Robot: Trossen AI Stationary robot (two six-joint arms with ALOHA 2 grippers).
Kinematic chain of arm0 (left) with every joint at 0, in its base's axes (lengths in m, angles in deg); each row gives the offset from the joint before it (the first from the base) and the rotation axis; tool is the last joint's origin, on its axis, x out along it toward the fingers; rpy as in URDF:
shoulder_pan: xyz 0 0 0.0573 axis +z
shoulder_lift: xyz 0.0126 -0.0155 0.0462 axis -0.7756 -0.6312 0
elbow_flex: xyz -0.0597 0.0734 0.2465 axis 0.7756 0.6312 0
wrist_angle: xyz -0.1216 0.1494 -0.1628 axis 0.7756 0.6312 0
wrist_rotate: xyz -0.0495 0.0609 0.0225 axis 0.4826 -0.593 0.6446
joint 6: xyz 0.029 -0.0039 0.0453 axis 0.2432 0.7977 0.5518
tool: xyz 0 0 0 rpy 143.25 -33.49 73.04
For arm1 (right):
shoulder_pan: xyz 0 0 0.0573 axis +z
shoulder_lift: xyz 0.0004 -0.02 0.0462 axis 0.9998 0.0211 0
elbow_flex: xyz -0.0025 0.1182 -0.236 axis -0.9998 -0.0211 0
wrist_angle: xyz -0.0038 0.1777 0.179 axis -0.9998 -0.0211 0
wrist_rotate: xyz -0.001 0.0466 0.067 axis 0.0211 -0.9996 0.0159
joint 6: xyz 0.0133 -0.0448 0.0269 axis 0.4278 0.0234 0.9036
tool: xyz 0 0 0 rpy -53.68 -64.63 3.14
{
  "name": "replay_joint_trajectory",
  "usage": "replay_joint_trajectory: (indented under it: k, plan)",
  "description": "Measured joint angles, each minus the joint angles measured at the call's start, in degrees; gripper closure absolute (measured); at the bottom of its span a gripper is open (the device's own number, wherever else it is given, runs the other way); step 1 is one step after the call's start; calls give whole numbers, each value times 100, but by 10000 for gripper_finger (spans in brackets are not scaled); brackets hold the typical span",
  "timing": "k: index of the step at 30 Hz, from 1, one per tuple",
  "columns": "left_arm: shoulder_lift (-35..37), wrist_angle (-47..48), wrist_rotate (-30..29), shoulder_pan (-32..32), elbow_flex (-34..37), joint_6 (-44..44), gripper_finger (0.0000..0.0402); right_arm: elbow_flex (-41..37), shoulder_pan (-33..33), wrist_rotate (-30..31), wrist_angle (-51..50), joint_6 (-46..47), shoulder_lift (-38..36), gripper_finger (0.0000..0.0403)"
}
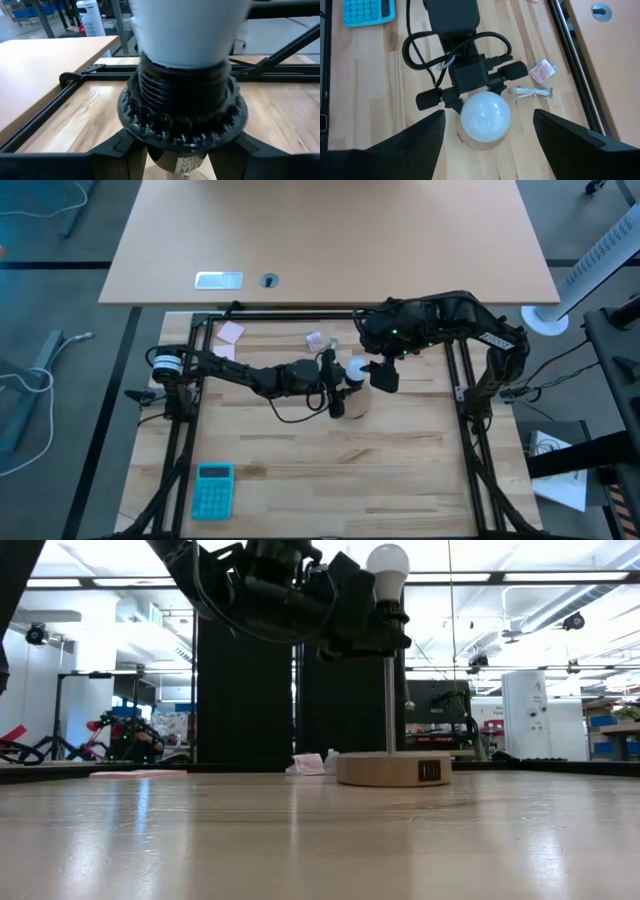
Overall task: Screw lightbulb
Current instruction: Remove the light bulb from the lamp
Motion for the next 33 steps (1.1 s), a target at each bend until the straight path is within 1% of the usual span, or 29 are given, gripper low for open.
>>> replay_joint_trajectory:
  k: [7,12,16,27,28,31,33]
  plan:
    - [70,-302,2,0,166,-17,215,0,0,-4,0,26,0,106]
    - [71,-715,-8,0,490,-375,207,0,0,-9,0,54,0,113]
    - [132,-913,-214,-28,688,-518,205,0,0,-11,0,42,0,113]
    - [160,-923,-253,-28,591,-502,205,0,0,-13,0,192,0,101]
    - [160,-912,-254,-28,568,-501,205,0,0,-13,0,311,0,102]
    - [160,-936,-251,-28,535,-501,205,-2,0,-14,0,1140,0,108]
    - [160,-928,-249,-28,535,-519,205,-4,-2,-12,0,1500,15,111]
